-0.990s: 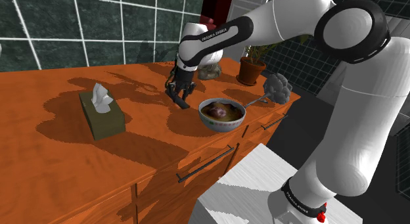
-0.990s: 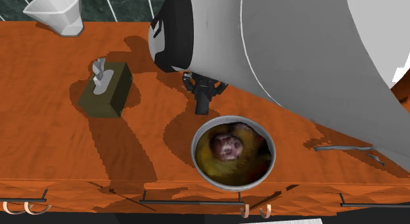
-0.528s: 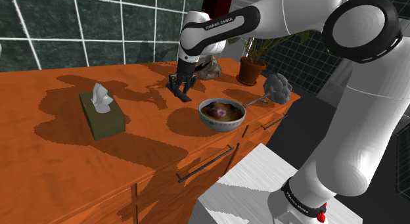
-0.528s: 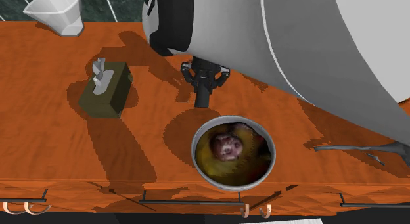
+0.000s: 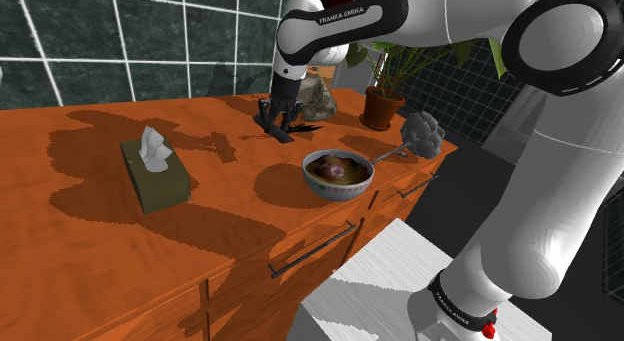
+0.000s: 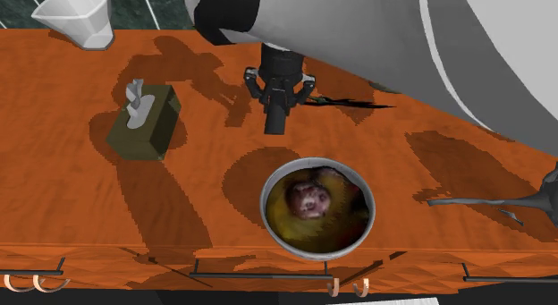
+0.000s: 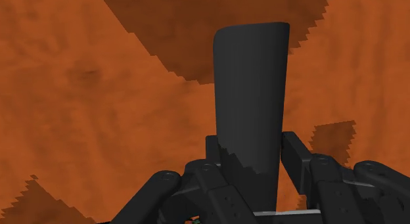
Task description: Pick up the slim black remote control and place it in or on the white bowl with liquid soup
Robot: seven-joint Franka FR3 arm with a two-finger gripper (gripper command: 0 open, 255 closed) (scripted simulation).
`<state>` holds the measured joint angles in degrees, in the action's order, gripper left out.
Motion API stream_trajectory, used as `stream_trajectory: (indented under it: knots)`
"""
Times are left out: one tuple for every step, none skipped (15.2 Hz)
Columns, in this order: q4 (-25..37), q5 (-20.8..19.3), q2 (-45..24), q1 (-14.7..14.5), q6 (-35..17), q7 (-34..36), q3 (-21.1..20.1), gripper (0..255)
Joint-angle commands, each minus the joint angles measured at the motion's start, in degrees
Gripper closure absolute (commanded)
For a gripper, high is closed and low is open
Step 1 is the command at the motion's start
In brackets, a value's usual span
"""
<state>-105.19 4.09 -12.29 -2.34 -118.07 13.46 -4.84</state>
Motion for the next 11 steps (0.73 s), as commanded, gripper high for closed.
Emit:
stream_trajectory:
  knots:
    - [0.89, -0.01, 0.52, -0.03, 1.41, 0.16, -0.03, 255]
    - [1.38, -0.02, 0.75, -0.02, 2.12, 0.21, -0.03, 255]
    - [1.88, -0.02, 0.96, -0.01, 2.83, 0.25, -0.03, 255]
    - [2.39, -0.02, 1.16, -0.01, 3.54, 0.29, -0.02, 255]
    - [2.92, -0.03, 1.35, 0.0, 4.26, 0.34, -0.02, 255]
    - [3.46, -0.04, 1.53, 0.01, 4.97, 0.38, -0.02, 255]
    - [4.01, -0.04, 1.69, 0.01, 5.69, 0.43, -0.02, 255]
    - [4.58, -0.05, 1.85, 0.02, 6.42, 0.47, -0.02, 255]
    - [5.17, -0.05, 1.99, 0.02, 7.14, 0.52, -0.02, 255]
    - [5.76, -0.06, 2.13, 0.03, 7.87, 0.56, -0.02, 255]
    - [6.38, -0.07, 2.25, 0.03, 8.6, 0.61, -0.02, 255]
